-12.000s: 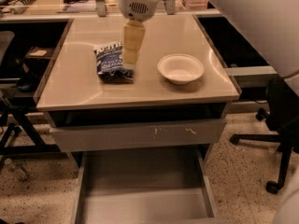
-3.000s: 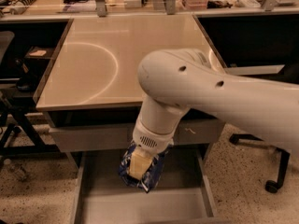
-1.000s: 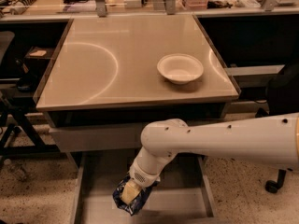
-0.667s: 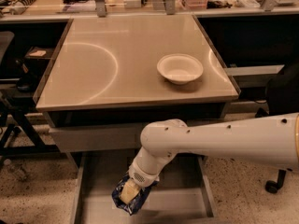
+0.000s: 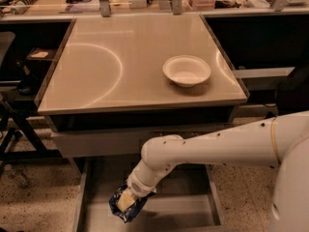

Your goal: Place blue chip bag into middle drawer

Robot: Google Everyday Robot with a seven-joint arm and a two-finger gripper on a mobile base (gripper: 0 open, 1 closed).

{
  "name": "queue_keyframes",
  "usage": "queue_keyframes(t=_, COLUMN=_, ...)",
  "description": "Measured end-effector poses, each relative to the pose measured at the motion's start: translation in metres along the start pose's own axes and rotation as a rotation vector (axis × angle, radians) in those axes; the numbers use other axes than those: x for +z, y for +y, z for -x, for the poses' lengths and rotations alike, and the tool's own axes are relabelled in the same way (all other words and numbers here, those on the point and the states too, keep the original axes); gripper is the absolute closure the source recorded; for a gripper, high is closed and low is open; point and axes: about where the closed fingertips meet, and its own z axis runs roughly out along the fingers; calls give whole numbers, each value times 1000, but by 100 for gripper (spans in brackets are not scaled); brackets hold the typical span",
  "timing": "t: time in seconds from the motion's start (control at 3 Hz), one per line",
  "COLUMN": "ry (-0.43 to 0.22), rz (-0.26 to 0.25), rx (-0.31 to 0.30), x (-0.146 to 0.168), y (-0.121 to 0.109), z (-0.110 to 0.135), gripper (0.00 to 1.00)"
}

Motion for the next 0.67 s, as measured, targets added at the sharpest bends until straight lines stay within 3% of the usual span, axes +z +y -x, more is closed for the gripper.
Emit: queue_keyframes(t=0.67, ry=-43, rz=-9, rx=29, x=42, y=-25, z=12, gripper=100)
